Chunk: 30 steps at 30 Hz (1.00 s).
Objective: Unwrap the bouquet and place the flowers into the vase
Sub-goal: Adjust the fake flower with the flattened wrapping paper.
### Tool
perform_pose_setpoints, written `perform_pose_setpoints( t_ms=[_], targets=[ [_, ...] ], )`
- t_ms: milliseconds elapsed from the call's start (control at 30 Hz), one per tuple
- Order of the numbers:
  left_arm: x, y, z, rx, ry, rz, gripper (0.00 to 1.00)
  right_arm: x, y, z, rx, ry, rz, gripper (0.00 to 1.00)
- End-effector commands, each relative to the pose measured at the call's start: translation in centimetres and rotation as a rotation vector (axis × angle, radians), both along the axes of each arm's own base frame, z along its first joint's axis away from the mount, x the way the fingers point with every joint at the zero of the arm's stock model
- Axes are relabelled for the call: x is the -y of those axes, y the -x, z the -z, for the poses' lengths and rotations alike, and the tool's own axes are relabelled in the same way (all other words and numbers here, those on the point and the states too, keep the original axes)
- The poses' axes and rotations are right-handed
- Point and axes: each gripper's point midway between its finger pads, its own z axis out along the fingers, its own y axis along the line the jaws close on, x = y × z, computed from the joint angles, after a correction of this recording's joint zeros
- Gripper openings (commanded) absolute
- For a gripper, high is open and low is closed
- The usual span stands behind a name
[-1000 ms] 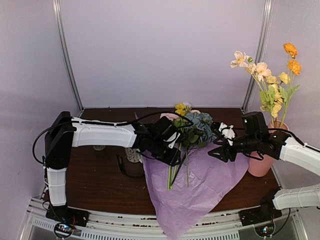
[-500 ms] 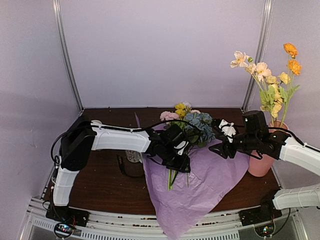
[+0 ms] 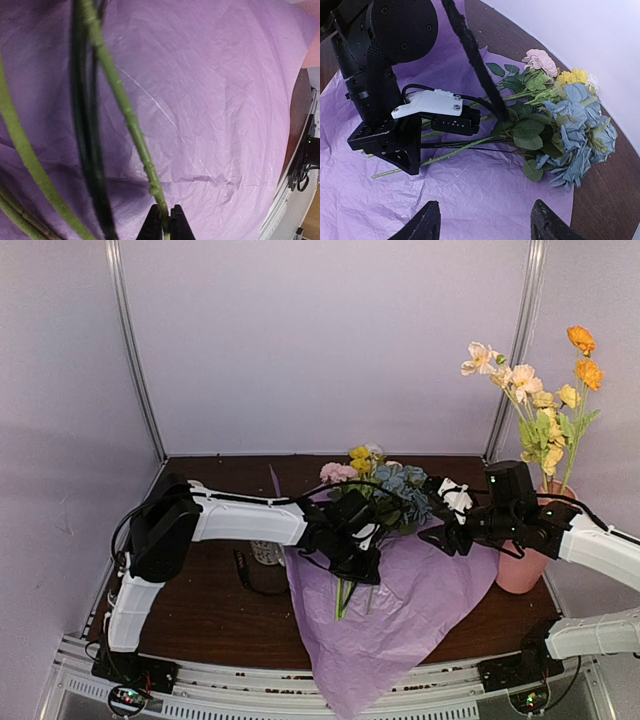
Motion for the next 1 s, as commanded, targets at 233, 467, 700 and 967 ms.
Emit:
perform_pose_setpoints(
  t_ms=[233, 467, 700, 967],
  targets=[
    [-0.5, -1.8, -6.0, 0.079, 0.155, -0.039, 0.0, 0.7, -1.1, 0.2, 0.039, 0.022, 0.061, 0.62],
    [-1.4, -1.7, -9.2, 0.145, 0.241, -0.054, 0.0, 0.8, -1.6, 1.0, 0.025, 0.046, 0.076, 0.61],
    [-1.9, -2.0, -8.3, 0.161, 0.222, -0.059, 0.0, 1.0, -2.2, 1.8, 0.012, 0.071, 0.101, 0.61],
    [-2.9, 0.2, -6.7, 0.123, 0.092, 0.06, 0.29, 0.8, -2.0, 2.0, 0.001, 0.068, 0.09, 0.62]
  ],
)
